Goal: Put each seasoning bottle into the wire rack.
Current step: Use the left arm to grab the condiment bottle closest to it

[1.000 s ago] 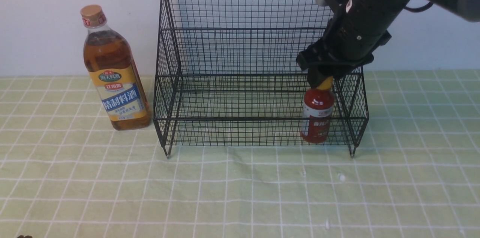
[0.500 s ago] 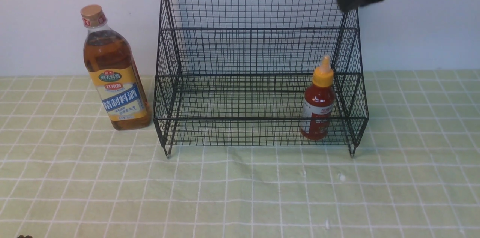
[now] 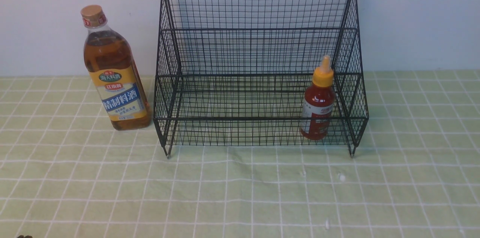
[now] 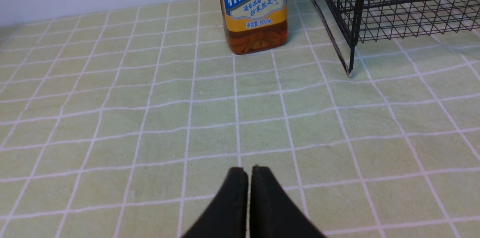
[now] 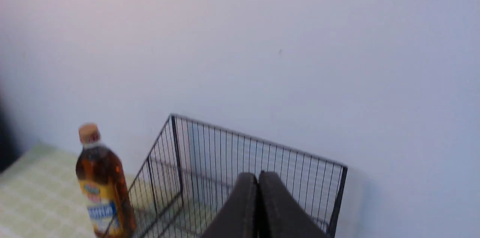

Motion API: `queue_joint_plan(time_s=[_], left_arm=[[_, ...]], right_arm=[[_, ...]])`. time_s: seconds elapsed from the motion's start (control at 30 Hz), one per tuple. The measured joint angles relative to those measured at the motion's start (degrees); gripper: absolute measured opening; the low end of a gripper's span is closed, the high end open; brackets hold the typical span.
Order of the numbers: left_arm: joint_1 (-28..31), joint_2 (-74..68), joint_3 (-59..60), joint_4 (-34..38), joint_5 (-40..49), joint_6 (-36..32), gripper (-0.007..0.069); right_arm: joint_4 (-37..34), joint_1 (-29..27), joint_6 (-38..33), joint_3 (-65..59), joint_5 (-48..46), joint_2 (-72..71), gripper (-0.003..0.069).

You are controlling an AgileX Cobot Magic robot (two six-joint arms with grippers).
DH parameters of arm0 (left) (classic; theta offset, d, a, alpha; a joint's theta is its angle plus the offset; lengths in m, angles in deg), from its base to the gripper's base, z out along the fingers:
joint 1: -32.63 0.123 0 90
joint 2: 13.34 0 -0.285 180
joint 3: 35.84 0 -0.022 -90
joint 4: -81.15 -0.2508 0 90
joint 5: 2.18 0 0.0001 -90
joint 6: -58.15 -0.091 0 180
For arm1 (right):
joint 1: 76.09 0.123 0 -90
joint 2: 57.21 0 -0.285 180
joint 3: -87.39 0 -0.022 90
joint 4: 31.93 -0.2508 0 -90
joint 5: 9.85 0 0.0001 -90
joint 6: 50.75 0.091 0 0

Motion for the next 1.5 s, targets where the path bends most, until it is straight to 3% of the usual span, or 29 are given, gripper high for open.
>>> queue_joint_plan(time_s=[0.03,0.13,0.3,0.63,0.93,1.2,1.5], left_arm=[[0.0,0.0,0.0,0.0,0.0,0.0,-0.0006],[0.0,0.0,0.0,0.0,0.0,0.0,-0.0006],[0.0,0.0,0.0,0.0,0.0,0.0,-0.0006],[0.0,0.0,0.0,0.0,0.0,0.0,-0.0006],[0.0,0.0,0.0,0.0,0.0,0.0,-0.0006],[0.0,0.0,0.0,0.0,0.0,0.0,-0.0006],[0.0,0.0,0.0,0.0,0.0,0.0,-0.0006]], right_arm=[[0.5,0.0,0.9,-9.7,9.4,-6.4,-0.0014],[0.8,0.0,1.3,-22.8,21.3,-15.8,-0.0014],[0.8,0.0,2.1,-39.4,32.0,-27.0,-0.0014],[0.6,0.0,2.3,-56.1,33.8,-34.8,-0.0014],[6.0,-0.8,1.4,-65.3,32.3,-37.3,-0.0014],[6.4,-16.1,1.3,-80.5,32.2,-44.3,-0.0014],[4.9,-20.3,2.5,-83.2,28.1,-46.5,-0.0015]])
